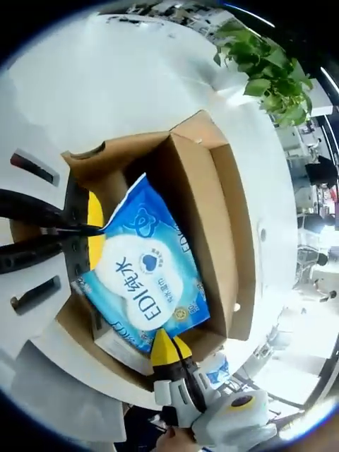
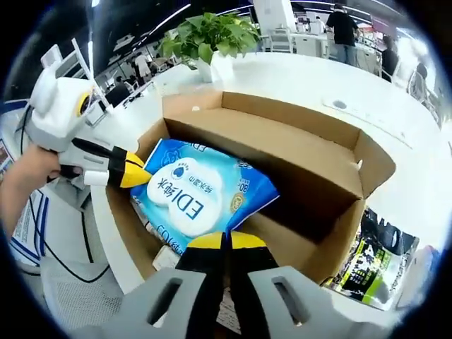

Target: Operate the shoe box by opening the lid, removing the specified soft item, and placing it in the target area until the item is outside and the box remains undamaged.

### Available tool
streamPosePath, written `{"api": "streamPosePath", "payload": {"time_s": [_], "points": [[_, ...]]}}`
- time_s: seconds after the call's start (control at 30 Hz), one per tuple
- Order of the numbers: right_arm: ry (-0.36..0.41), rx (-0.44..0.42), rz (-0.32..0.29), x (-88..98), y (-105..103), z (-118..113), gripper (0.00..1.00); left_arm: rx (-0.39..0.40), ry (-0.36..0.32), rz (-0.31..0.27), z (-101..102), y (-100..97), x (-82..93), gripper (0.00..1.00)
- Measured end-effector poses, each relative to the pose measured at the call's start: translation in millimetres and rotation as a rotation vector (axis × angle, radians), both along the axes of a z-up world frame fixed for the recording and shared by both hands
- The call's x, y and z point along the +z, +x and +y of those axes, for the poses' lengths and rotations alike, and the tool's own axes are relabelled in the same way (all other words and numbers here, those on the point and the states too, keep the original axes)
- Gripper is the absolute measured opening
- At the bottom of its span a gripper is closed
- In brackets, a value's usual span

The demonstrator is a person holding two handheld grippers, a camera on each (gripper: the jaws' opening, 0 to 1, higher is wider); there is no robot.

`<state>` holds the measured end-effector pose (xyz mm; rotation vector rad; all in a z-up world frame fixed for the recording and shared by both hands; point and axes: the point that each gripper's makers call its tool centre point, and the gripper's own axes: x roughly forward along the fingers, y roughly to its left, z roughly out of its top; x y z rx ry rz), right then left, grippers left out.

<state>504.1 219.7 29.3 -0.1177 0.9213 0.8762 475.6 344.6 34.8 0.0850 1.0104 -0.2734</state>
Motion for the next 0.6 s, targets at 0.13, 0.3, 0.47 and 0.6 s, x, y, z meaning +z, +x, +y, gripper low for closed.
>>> {"api": "streamPosePath", "payload": {"time_s": [0.13, 0.3, 0.47, 0.6], "points": [[0.021, -0.024, 0.005, 11.8, 0.0, -3.5, 0.0, -0.004, -0.002, -0.023, -3.4, 0.3, 15.5, 0.0], [0.044, -0.046, 0.002, 28.7, 0.2, -9.1, 0.0, -0.001, -0.017, -0.051, -7.4, 2.7, 35.8, 0.0], [0.053, -0.057, -0.014, 43.7, -0.8, -15.5, 0.0, -0.016, -0.017, -0.073, -15.4, 2.7, 53.3, 0.0], [0.06, -0.068, -0.024, 54.4, -0.9, -21.9, 0.0, -0.029, -0.017, -0.086, -21.1, 2.8, 63.7, 0.0]]}}
